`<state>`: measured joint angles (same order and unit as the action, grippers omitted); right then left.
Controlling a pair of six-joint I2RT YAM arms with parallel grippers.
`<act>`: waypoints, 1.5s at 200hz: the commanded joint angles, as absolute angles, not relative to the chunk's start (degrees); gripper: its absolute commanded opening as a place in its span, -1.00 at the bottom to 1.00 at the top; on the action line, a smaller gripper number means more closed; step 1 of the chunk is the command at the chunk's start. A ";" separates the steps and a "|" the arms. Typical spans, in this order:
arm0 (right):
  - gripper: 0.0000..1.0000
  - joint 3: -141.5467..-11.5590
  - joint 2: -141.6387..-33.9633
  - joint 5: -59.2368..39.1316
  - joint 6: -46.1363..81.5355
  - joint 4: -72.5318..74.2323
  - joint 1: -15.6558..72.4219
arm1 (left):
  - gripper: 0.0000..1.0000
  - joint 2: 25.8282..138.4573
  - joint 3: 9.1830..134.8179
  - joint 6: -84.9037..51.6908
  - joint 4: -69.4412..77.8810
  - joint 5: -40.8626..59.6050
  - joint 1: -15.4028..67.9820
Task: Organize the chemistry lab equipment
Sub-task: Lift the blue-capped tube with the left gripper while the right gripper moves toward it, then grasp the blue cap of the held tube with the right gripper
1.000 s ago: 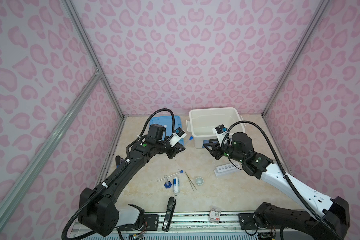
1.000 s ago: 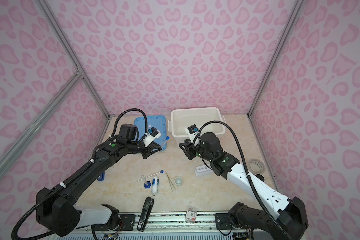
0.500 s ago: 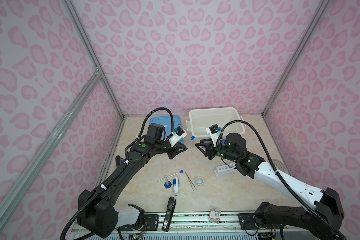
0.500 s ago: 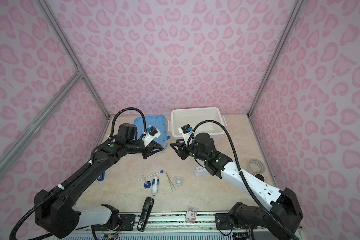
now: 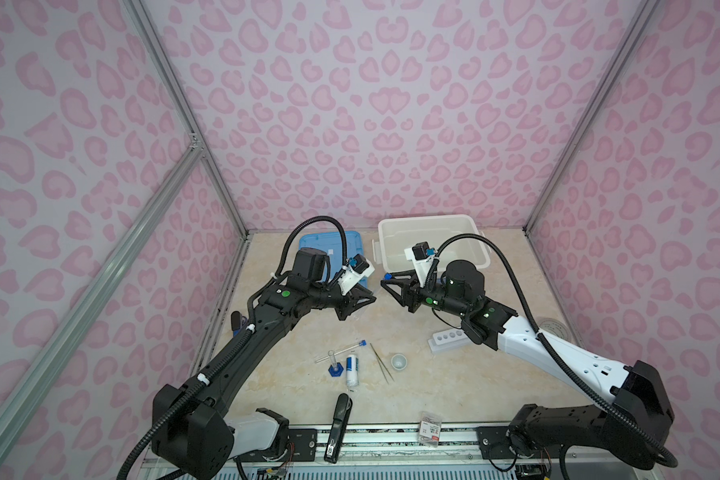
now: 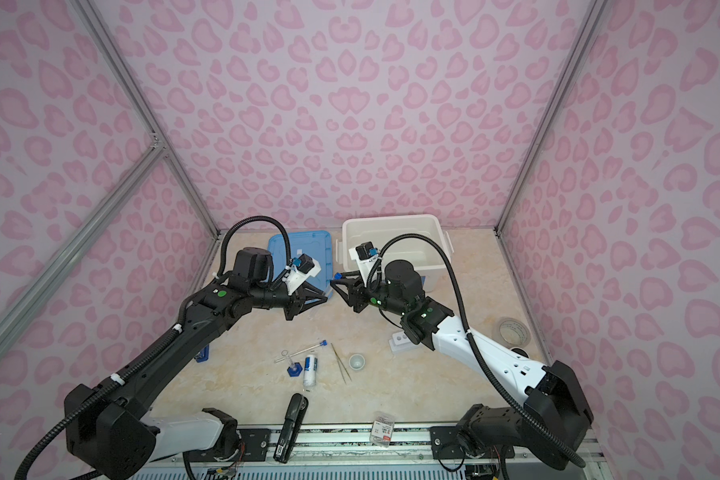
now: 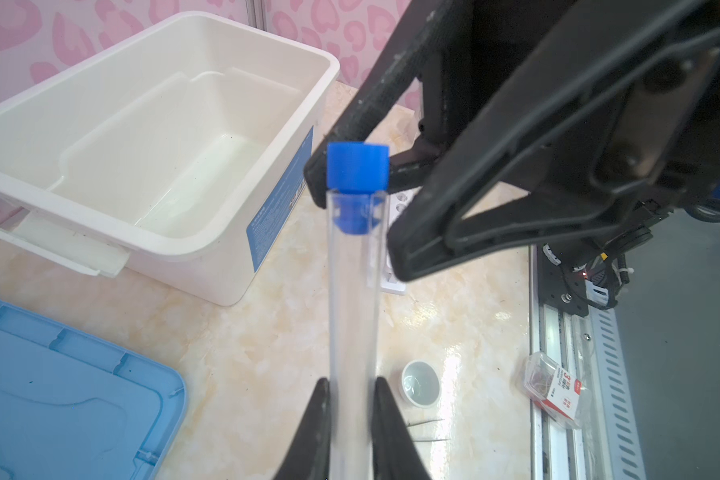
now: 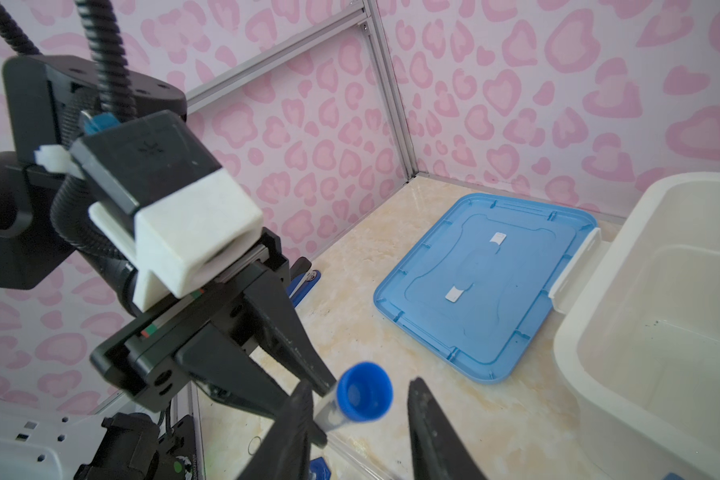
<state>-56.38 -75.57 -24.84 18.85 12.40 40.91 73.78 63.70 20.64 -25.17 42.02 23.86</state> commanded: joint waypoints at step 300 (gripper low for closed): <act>-0.63 -56.35 -78.17 -24.53 20.68 15.80 41.56 | -0.17 73.10 63.40 20.74 -23.33 42.44 23.91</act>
<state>-56.45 -77.91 -25.41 21.54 15.86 41.54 73.32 63.55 20.67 -25.15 41.74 23.97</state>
